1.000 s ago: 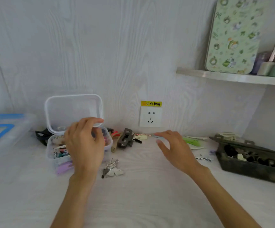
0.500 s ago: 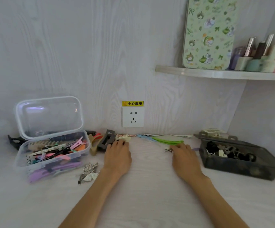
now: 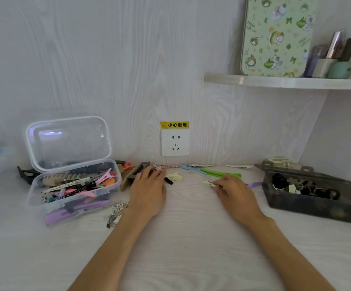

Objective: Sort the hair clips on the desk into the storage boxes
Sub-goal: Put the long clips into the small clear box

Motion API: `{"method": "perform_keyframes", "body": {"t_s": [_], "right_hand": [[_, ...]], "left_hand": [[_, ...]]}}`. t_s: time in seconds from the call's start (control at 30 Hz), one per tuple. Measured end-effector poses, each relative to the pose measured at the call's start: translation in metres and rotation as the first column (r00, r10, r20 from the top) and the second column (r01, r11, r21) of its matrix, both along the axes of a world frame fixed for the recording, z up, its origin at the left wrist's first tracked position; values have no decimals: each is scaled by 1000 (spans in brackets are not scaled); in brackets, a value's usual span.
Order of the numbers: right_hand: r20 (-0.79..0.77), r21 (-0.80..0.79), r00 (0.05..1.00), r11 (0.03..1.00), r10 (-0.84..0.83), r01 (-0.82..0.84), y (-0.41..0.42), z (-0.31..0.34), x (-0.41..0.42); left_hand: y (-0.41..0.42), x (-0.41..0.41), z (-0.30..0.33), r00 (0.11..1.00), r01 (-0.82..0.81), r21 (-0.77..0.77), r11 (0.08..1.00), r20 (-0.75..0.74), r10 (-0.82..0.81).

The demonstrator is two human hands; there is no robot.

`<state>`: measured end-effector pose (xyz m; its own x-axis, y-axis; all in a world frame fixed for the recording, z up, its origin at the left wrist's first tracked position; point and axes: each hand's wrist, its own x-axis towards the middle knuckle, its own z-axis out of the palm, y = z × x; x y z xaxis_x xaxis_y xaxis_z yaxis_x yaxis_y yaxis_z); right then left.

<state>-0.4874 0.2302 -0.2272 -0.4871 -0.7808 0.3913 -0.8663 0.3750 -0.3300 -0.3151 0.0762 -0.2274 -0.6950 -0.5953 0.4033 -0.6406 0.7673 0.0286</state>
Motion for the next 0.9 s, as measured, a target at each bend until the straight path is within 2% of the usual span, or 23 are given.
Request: {"method": "perform_keyframes", "body": {"t_s": [0.1, 0.2, 0.43, 0.53, 0.63, 0.7, 0.77, 0.83, 0.9], "right_hand": [[-18, 9, 999, 999, 37, -37, -3, -1, 7], [-29, 4, 998, 999, 49, -49, -4, -1, 7], [49, -129, 998, 991, 40, -33, -5, -1, 3], [101, -227, 993, 973, 65, -40, -5, -1, 5], [147, -295, 985, 955, 86, -39, -4, 3, 8], [158, -337, 980, 939, 124, -65, -8, 8, 16], [103, -353, 977, 925, 188, -141, -21, 18, 35], [49, -370, 958, 897, 281, -244, -41, 30, 64], [-5, -384, 924, 852, 382, -355, -68, 42, 99]], "left_hand": [[2, -9, 0, 998, -44, -80, 996, 49, 48], [1, -10, 5, 999, -51, -86, 995, 8, 52], [0, -5, 6, 991, 109, -80, 991, -72, -115], [12, -2, 22, 938, 181, -25, 983, -295, -180], [20, 16, 47, 791, 264, 54, 963, -583, -184], [15, 42, 62, 661, 203, 21, 979, -741, -121], [1, 77, 71, 567, 42, -44, 998, -821, -60], [-17, 113, 75, 563, -124, -82, 989, -827, 2], [-34, 142, 73, 630, -240, -90, 967, -772, 85]]}}
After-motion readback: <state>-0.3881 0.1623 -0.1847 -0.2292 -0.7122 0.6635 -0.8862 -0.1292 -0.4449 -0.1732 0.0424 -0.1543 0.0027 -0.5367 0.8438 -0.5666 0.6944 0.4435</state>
